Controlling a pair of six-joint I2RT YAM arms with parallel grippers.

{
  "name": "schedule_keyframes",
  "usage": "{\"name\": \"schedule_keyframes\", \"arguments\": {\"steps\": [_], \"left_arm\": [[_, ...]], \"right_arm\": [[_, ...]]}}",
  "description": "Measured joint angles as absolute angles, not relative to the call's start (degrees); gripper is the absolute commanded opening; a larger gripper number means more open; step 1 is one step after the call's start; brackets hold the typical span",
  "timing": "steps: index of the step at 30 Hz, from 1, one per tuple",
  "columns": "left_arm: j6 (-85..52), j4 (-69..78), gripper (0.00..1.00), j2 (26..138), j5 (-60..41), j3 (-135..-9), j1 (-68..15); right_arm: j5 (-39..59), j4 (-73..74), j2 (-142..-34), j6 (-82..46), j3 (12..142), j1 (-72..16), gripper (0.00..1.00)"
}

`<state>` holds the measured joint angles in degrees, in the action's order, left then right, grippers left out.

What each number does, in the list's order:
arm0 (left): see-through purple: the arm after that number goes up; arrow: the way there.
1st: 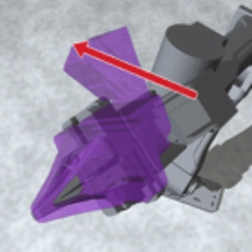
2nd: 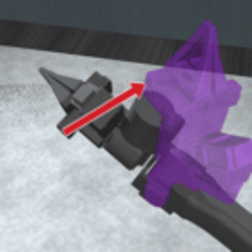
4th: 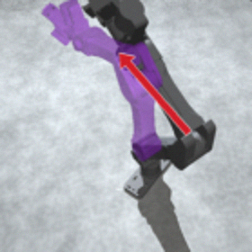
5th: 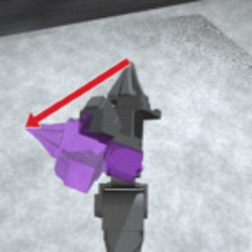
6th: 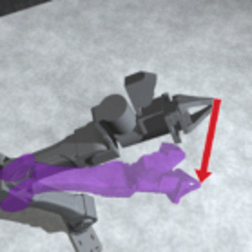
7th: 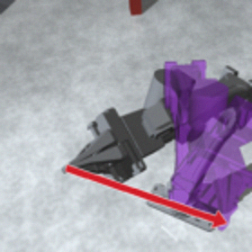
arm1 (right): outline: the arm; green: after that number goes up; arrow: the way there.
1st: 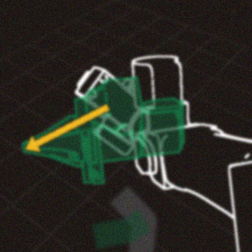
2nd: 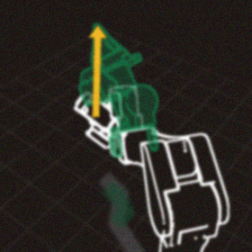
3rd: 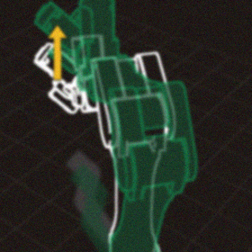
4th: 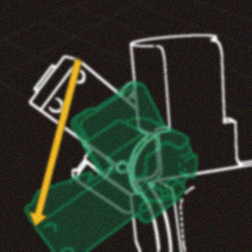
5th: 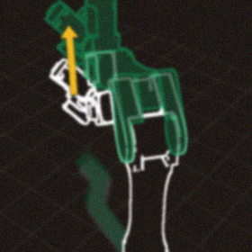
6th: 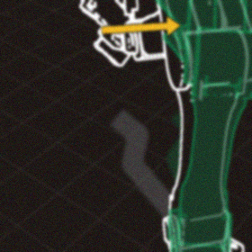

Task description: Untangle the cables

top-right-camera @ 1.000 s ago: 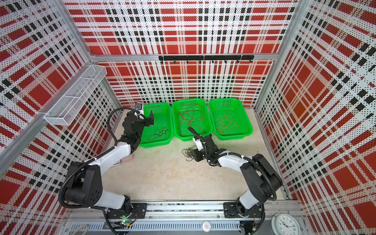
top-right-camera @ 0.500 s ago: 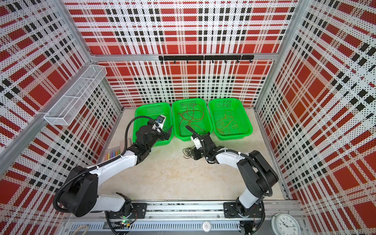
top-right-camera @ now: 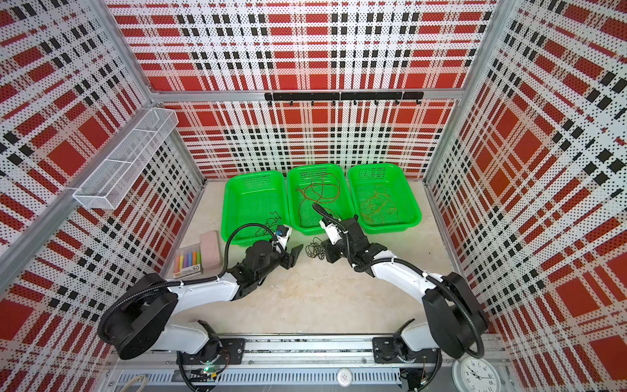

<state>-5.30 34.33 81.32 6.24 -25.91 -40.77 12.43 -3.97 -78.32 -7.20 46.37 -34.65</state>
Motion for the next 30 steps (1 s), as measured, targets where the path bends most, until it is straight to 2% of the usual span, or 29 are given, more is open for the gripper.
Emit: {"name": "schedule_keyframes", "arguments": {"steps": [6,12,20,30], "left_arm": [[-6.2,42.9,0.66,82.1,6.6,-19.7,-41.6],[-0.4,48.8,0.7,82.0,6.7,-17.7,-46.3],[4.7,54.2,0.65,83.4,6.9,-18.2,-46.7],[10.5,60.8,0.79,80.7,3.8,-21.8,-46.7]], "right_arm": [[12.5,-5.2,-73.0,-3.7,46.4,-34.4,0.0],[13.1,-9.1,-68.0,-0.9,50.6,-33.9,0.0],[13.3,-10.9,-62.5,3.0,59.8,-33.2,0.0],[17.0,-14.2,-63.2,6.2,71.8,-33.0,0.0]]}}
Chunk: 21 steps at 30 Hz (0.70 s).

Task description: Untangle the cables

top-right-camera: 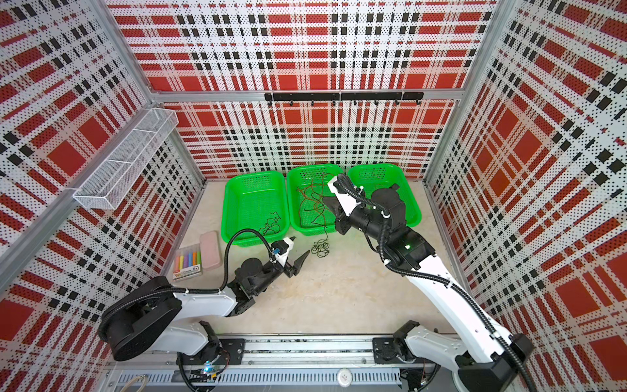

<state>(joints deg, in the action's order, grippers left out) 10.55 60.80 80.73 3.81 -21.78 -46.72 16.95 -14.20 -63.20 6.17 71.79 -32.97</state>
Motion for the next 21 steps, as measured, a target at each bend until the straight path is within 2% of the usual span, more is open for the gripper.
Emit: {"name": "schedule_keyframes", "arguments": {"steps": [5,9,11,17,21], "left_arm": [[13.7,61.7,0.84,82.2,0.3,-29.0,-46.7],[14.2,61.7,0.84,86.0,-2.8,-33.8,-46.9],[14.0,61.7,0.82,88.5,-4.1,-36.7,-47.0],[10.9,62.5,0.53,94.0,-8.1,-43.2,-47.5],[8.1,64.5,0.15,95.6,-9.5,-44.4,-47.7]], "right_arm": [[19.5,-14.3,-63.5,6.5,75.2,-32.9,0.0],[21.0,-14.3,-64.0,6.4,77.3,-32.8,0.0],[21.9,-14.3,-64.0,6.3,77.5,-32.8,0.0],[23.2,-14.2,-64.2,5.9,77.9,-32.8,0.0],[23.7,-13.3,-64.7,4.2,78.1,-31.4,0.0]]}}
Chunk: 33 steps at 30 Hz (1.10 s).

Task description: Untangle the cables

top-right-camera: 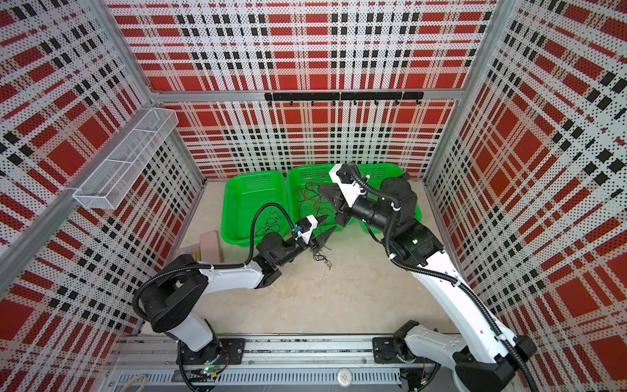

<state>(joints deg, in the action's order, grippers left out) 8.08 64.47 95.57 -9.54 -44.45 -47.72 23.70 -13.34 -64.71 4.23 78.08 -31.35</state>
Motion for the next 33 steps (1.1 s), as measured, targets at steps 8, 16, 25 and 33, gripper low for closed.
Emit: {"name": "schedule_keyframes", "arguments": {"steps": [8,16,25,33], "left_arm": [[5.1,64.7,0.0,93.1,-10.0,-42.5,-46.7],[1.3,57.8,0.0,86.0,-12.3,-44.6,-45.0],[-8.9,53.2,0.0,85.9,-14.0,-52.0,-46.0],[-13.6,51.3,0.0,85.4,-10.2,-55.8,-44.6]], "right_arm": [[22.7,-11.3,-64.9,-1.1,77.9,-22.4,0.0],[23.8,-12.4,-69.1,-1.1,78.6,-18.7,0.0],[26.5,-17.3,-80.5,-3.7,80.1,-18.2,0.49],[22.8,-15.3,-65.7,-7.2,64.0,-9.9,0.81]]}}
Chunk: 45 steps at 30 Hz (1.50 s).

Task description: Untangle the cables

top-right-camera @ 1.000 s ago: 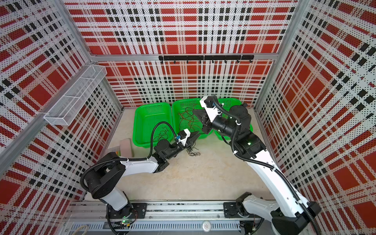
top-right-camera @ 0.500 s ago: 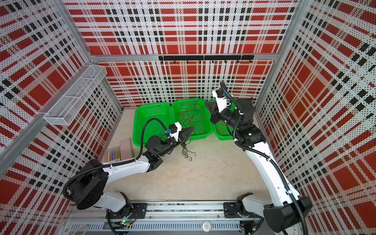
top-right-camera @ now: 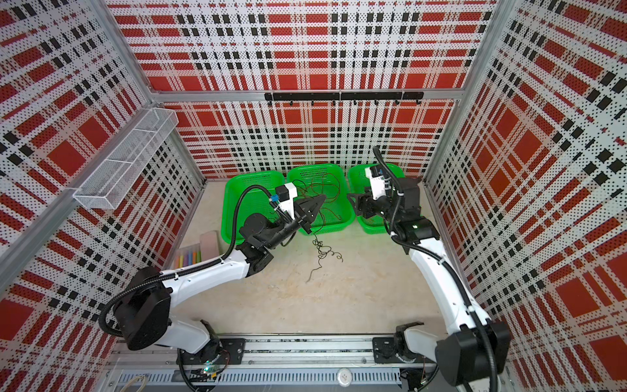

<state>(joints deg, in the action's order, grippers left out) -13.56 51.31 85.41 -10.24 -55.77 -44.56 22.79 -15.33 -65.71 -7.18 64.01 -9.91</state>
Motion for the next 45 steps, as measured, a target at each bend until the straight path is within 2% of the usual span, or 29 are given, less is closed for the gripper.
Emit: {"name": "schedule_keyframes", "arguments": {"steps": [5,10,13,15,19,22,28,33,38,42,45], "left_arm": [[-13.9,51.3,0.0,84.3,-8.5,-57.6,-44.5],[-13.9,51.2,0.0,83.2,-6.3,-58.1,-44.3],[-13.6,50.9,0.0,83.2,-4.8,-60.0,-44.3],[-13.4,50.9,0.0,83.2,-3.8,-61.3,-44.4],[-12.9,51.0,0.0,83.0,-1.8,-63.4,-44.8],[-12.6,50.9,0.0,83.0,-0.7,-64.5,-45.5],[-11.5,50.9,0.0,83.0,0.9,-66.0,-47.3],[-10.8,50.8,0.0,82.9,1.7,-67.1,-48.2],[-9.9,50.5,0.0,82.9,2.0,-68.7,-48.9],[-9.8,50.3,0.0,82.9,2.0,-69.6,-49.0],[-9.8,50.0,0.0,82.9,2.0,-70.1,-49.0]], "right_arm": [[19.7,-15.0,-57.8,-7.1,57.1,-8.7,0.9],[19.0,-11.7,-55.0,-7.3,48.6,-8.6,0.85],[22.1,-2.2,-52.9,-10.5,35.7,-9.0,0.8],[23.4,7.0,-53.6,-14.1,26.0,-10.7,0.82],[22.6,23.2,-60.9,-16.4,14.5,-22.4,0.84],[20.9,38.2,-68.2,-16.3,12.9,-28.4,0.87],[16.9,67.2,-85.4,-15.2,14.5,-33.5,0.89],[17.1,80.2,-94.2,-14.9,19.9,-34.1,0.86],[18.8,87.4,-98.0,-15.7,23.4,-34.1,0.82],[19.4,88.0,-99.7,-17.4,25.6,-34.2,0.73],[19.7,88.0,-101.7,-18.9,28.0,-34.3,0.58]]}}
